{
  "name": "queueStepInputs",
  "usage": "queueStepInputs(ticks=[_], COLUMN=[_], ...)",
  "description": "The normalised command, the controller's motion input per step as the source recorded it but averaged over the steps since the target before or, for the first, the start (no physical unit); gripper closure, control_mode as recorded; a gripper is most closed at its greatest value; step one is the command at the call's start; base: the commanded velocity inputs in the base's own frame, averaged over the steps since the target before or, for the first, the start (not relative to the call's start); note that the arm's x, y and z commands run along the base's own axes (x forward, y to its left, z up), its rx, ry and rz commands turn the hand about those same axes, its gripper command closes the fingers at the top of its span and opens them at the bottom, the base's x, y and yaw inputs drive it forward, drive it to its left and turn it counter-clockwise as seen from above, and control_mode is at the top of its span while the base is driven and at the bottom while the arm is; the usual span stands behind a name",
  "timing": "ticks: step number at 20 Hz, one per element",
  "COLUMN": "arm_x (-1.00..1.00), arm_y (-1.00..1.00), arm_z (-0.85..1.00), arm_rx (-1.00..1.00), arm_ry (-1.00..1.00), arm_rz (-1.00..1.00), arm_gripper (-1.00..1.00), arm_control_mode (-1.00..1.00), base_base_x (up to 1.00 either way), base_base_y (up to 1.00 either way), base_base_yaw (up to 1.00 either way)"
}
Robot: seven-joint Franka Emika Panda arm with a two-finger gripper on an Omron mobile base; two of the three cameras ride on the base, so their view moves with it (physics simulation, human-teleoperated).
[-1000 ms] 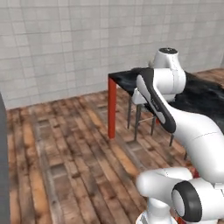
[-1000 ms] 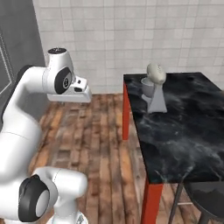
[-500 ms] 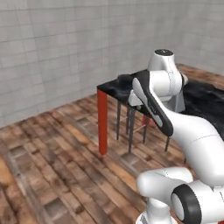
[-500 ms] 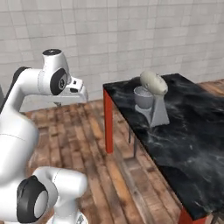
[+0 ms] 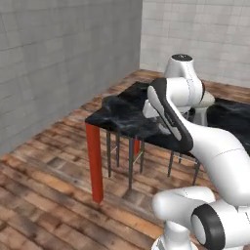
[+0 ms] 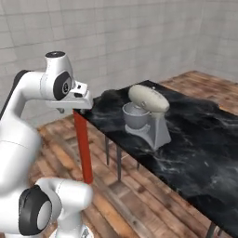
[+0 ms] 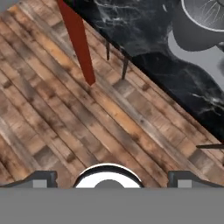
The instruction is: Navigate to the stand mixer.
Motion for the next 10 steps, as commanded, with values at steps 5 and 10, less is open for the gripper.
queueStepInputs(ticks=[5, 10], arm_x=[0.00, 0.00], arm_y=[0.00, 0.00], arm_z=[0.00, 0.00], arm_rx=[0.00, 0.00], arm_ry=[0.00, 0.00], arm_rz=[0.00, 0.00], arm_gripper=[-1.00, -1.00], arm_control_mode=[1.00, 1.00], base_base_x=[0.80, 0.76], base_base_y=[0.61, 0.31], base_base_yaw=[-0.64, -0.59])
